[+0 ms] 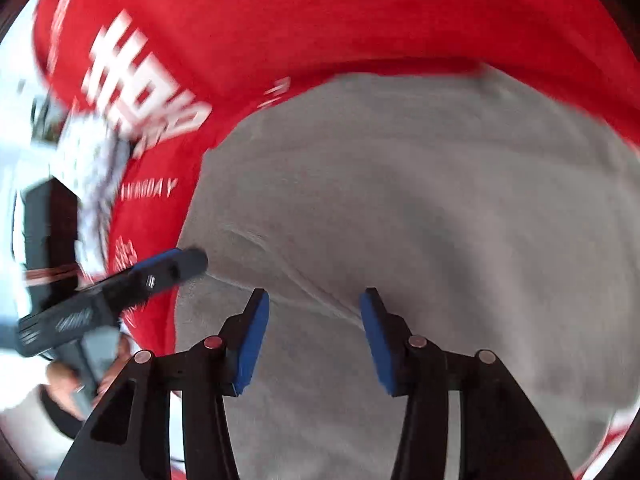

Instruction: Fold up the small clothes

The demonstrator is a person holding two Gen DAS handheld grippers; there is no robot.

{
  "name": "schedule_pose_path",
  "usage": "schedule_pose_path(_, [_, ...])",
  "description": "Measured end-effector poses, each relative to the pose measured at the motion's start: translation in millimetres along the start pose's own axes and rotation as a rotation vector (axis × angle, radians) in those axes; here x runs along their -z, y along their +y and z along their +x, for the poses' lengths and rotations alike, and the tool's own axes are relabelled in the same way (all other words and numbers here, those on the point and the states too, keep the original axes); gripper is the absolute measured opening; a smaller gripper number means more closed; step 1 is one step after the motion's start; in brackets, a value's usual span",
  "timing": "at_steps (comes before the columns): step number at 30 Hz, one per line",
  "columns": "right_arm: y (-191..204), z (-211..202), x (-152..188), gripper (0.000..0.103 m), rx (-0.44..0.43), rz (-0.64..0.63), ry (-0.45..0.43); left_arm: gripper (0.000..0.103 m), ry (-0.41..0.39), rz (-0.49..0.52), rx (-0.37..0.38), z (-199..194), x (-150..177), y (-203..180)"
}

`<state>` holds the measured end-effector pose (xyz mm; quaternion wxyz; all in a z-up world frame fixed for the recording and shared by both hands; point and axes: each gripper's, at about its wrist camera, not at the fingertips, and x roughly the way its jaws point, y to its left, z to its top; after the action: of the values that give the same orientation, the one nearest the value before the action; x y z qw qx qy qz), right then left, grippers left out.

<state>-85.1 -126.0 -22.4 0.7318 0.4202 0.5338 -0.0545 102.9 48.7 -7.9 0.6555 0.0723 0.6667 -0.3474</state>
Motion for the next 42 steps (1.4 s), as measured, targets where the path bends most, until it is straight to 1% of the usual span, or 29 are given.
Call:
schedule_pose_path(1, [-11, -5, 4, 0.052, -0.017, 0.068, -0.011, 0.102, 0.017, -0.001, 0.015, 8, -4, -3])
schedule_pose_path(3, [-48, -24, 20, 0.052, -0.062, 0.232, -0.038, 0.102, 0.039, -0.006, 0.019, 21, -9, -8])
schedule_pose_path(5, [-87, -43, 41, 0.052, -0.097, 0.403, -0.080, 0.102, 0.027, 0.005, -0.003, 27, -14, -12])
schedule_pose_path(8, [-128, -61, 69, 0.052, -0.139, 0.597, -0.170, 0.102, 0.016, -0.022, 0.009, 28, -19, -15])
schedule_pose_path(9, [-134, -62, 75, 0.052, -0.151, 0.644, -0.196, 0.101, 0.014, -0.033, 0.011, 28, -21, -16])
schedule_pose_path(10, [-144, -64, 81, 0.052, -0.167, 0.702, -0.232, 0.093, 0.012, -0.038, 0.009, 28, -21, -17])
schedule_pose_path(11, [-153, -66, 85, 0.052, -0.186, 0.752, -0.264, 0.082, 0.008, -0.038, 0.004, 28, -22, -19])
schedule_pose_path(12, [-162, -67, 88, 0.052, -0.211, 0.801, -0.297, 0.048, 0.008, -0.033, 0.000, 28, -22, -20])
schedule_pose_path(13, [-168, -67, 89, 0.045, -0.229, 0.838, -0.324, 0.010, 0.014, -0.031, 0.007, 29, -23, -21])
schedule_pose_path(14, [-171, -69, 87, 0.013, -0.228, 0.850, -0.338, 0.007, 0.035, -0.040, 0.030, 30, -23, -20])
schedule_pose_path(15, [-173, -72, 83, 0.006, -0.205, 0.838, -0.341, 0.007, 0.027, -0.049, 0.047, 26, -22, -17])
schedule_pose_path(16, [-168, -72, 74, 0.006, -0.175, 0.810, -0.332, 0.007, 0.011, -0.043, 0.053, 21, -20, -18])
schedule_pose_path(18, [-164, -82, 64, 0.006, -0.160, 0.735, -0.331, 0.007, -0.017, -0.024, 0.057, 6, -12, -18])
schedule_pose_path(21, [-161, -102, 55, 0.006, -0.086, 0.564, -0.310, 0.007, -0.014, -0.004, 0.052, 2, 3, -17])
schedule_pose_path(24, [-166, -93, 51, 0.006, -0.030, 0.490, -0.243, 0.007, 0.023, 0.010, 0.004, 20, 16, -15])
schedule_pose_path(27, [-170, -78, 51, 0.006, 0.009, 0.450, -0.194, 0.008, 0.005, 0.013, -0.004, 15, 21, -11])
schedule_pose_path(28, [-171, -77, 52, 0.006, 0.007, 0.443, -0.195, 0.016, 0.007, 0.019, -0.031, 12, 21, -11])
schedule_pose_path(29, [-171, -78, 53, 0.009, 0.003, 0.446, -0.197, 0.023, 0.004, 0.025, -0.065, 9, 22, -10])
schedule_pose_path(30, [-172, -79, 54, 0.010, -0.006, 0.456, -0.192, 0.041, -0.006, 0.034, -0.123, 3, 23, -9])
schedule_pose_path(31, [-174, -82, 58, 0.014, -0.010, 0.467, -0.181, 0.060, -0.017, 0.042, -0.165, -2, 24, -7])
schedule_pose_path(32, [-174, -84, 60, 0.020, -0.004, 0.472, -0.167, 0.066, -0.037, 0.055, -0.221, -10, 25, -5])
schedule_pose_path(33, [-172, -87, 63, 0.024, 0.006, 0.465, -0.145, 0.066, -0.048, 0.064, -0.243, -14, 24, -6])
schedule_pose_path(34, [-168, -93, 66, 0.034, 0.019, 0.445, -0.121, 0.066, -0.048, 0.072, -0.253, -19, 24, -4])
schedule_pose_path(35, [-161, -100, 69, 0.041, 0.030, 0.412, -0.111, 0.066, -0.049, 0.074, -0.262, -24, 23, -3])
schedule_pose_path(36, [-153, -104, 70, 0.043, 0.037, 0.384, -0.120, 0.066, -0.053, 0.079, -0.269, -26, 23, -5])
schedule_pose_path(37, [-149, -116, 70, 0.046, 0.048, 0.347, -0.150, 0.066, -0.059, 0.093, -0.279, -27, 21, -9])
schedule_pose_path(39, [-151, -131, 65, 0.050, 0.069, 0.333, -0.212, 0.066, -0.067, 0.128, -0.299, -23, 16, -21])
schedule_pose_path(41, [-167, -137, 50, 0.052, 0.069, 0.397, -0.254, 0.066, -0.062, 0.145, -0.315, -13, 11, -33])
schedule_pose_path(42, [-181, -137, 42, 0.051, 0.052, 0.442, -0.269, 0.066, -0.056, 0.142, -0.310, -6, 10, -39])
